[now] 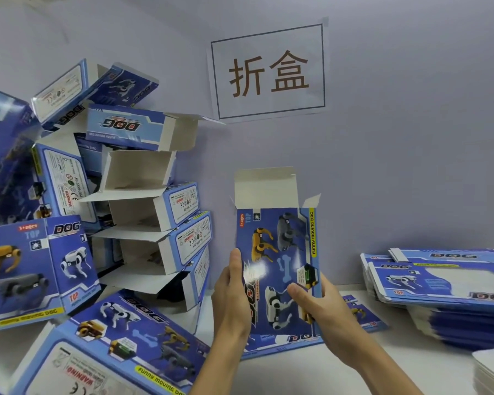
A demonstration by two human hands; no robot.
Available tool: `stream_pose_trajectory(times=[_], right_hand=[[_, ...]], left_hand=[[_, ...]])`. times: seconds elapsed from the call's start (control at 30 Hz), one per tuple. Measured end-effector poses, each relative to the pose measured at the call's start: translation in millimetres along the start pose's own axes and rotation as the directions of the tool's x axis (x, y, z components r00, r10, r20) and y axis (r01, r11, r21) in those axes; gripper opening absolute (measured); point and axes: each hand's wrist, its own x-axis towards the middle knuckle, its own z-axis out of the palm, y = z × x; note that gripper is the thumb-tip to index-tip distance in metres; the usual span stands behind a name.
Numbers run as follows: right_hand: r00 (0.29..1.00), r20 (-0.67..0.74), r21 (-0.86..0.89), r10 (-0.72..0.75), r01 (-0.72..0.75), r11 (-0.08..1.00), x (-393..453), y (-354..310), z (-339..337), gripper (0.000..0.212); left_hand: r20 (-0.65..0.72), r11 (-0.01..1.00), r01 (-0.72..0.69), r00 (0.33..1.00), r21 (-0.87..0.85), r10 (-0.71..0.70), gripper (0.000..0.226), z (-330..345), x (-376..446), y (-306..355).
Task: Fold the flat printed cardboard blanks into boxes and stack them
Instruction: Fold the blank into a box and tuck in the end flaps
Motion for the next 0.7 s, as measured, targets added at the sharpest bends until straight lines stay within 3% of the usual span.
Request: stream_pose_trajectory(times=[0.07,0.13,0.2,0.27,0.33,0.5,0.63,0.7], right_hand=[[1.000,0.007,0.015,0.002,-0.002,1.000,1.1,0.6,-0.7,0.068],[1.000,0.031,0.048,0.003,-0.004,0.999,1.0,-1.5,-4.1,0.071],[0.999,0.052,0.078,0.007,-0.011,0.997,0.4,-4.3,-11.5,0.088],[0.993,0.114,0.093,0.010,-0.020,0.995,-0.6,-7.5,-19.0,0.104],[0.983,0.184,0.087,0.022,-0.039,0.995,-1.8,-9.8,-23.2,0.104],[0.955,0.289,-0.078,0.061,-0.040,0.996,-4.6,-11.5,-17.4,0.081],[0.948,0.309,-0.206,0.075,-0.011,0.978,-4.5,-7.6,-7.6,0.069],[0.959,0.278,-0.203,0.059,-0.001,0.979,-3.5,-6.8,-7.7,0.076]], left_hand=[[0.037,1.000,0.016,0.999,-0.002,-0.015,0.038,0.5,-2.0,2.7],[0.102,0.999,0.022,0.995,-0.025,-0.019,0.055,-0.3,-2.4,3.0],[0.155,0.997,0.044,0.987,-0.060,-0.034,0.068,-1.7,-3.0,5.8],[0.172,0.992,0.068,0.984,-0.110,-0.048,0.056,-2.8,-1.7,9.2],[0.203,0.970,0.111,0.977,-0.214,-0.067,0.050,-0.4,-1.3,11.8],[0.010,0.890,0.100,0.994,-0.445,-0.107,0.063,6.7,3.2,1.4],[-0.050,0.892,0.104,0.989,-0.439,-0.139,0.052,0.2,5.7,-1.1],[-0.050,0.893,0.096,0.990,-0.441,-0.131,0.048,-1.3,5.7,0.0]])
